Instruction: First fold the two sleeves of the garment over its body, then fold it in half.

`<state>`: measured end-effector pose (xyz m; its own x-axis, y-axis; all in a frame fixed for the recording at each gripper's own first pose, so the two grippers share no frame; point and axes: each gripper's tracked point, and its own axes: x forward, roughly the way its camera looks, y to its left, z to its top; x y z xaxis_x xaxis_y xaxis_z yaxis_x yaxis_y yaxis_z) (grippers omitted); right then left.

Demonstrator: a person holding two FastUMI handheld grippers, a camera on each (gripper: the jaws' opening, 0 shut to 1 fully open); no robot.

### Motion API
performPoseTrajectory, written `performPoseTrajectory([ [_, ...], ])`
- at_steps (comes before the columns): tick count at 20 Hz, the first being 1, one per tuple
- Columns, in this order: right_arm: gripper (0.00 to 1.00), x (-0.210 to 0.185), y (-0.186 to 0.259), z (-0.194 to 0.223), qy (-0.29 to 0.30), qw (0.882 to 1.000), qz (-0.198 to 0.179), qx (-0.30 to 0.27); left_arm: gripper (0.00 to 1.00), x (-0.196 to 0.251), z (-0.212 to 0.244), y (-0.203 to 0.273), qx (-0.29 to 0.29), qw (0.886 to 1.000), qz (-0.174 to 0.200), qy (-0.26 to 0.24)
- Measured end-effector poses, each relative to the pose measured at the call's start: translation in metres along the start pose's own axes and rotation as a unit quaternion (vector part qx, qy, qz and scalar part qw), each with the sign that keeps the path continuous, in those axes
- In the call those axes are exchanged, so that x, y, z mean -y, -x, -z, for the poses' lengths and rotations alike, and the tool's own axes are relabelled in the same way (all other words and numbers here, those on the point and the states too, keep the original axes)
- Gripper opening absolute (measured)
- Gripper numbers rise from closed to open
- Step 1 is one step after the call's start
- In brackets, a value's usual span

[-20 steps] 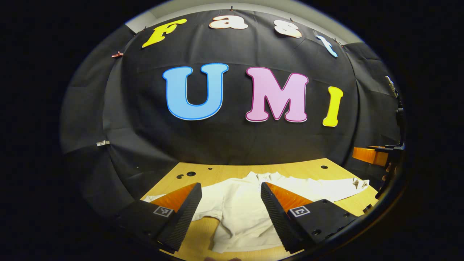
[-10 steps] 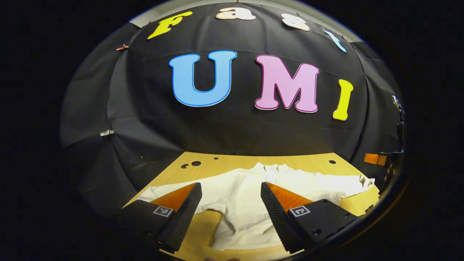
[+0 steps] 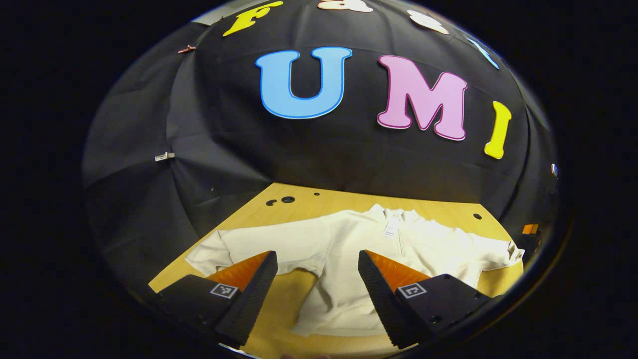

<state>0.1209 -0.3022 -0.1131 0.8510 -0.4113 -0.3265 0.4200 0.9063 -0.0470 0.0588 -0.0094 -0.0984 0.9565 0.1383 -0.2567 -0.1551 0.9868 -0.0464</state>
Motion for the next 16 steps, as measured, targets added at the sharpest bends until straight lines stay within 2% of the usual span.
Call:
performPoseTrajectory([
  [2,0.99,0.010,-0.018,0.007,-0.008,1.000,0.012,-0.021,1.00,0.001,0.001,-0.004,-0.004,1.000,-0.010,0.000],
  [4,0.98,0.029,-0.048,0.016,0.012,0.999,0.028,-0.037,1.00,0.006,-0.001,-0.010,-0.005,1.000,-0.019,0.001],
  [6,0.98,0.043,-0.076,0.040,0.024,0.996,0.036,-0.076,1.00,0.008,0.000,-0.012,-0.009,1.000,-0.022,0.002],
  [9,0.98,0.061,-0.098,0.054,0.029,0.993,0.053,-0.097,1.00,0.018,0.000,-0.021,-0.013,1.000,-0.018,-0.004],
  [13,0.98,0.071,-0.118,0.077,0.039,0.989,0.058,-0.132,1.00,0.024,0.000,-0.025,-0.019,1.000,-0.019,-0.004],
  [16,0.98,0.070,-0.123,0.077,0.050,0.990,0.036,-0.123,1.00,0.034,-0.001,-0.025,-0.023,1.000,-0.003,-0.006],
])
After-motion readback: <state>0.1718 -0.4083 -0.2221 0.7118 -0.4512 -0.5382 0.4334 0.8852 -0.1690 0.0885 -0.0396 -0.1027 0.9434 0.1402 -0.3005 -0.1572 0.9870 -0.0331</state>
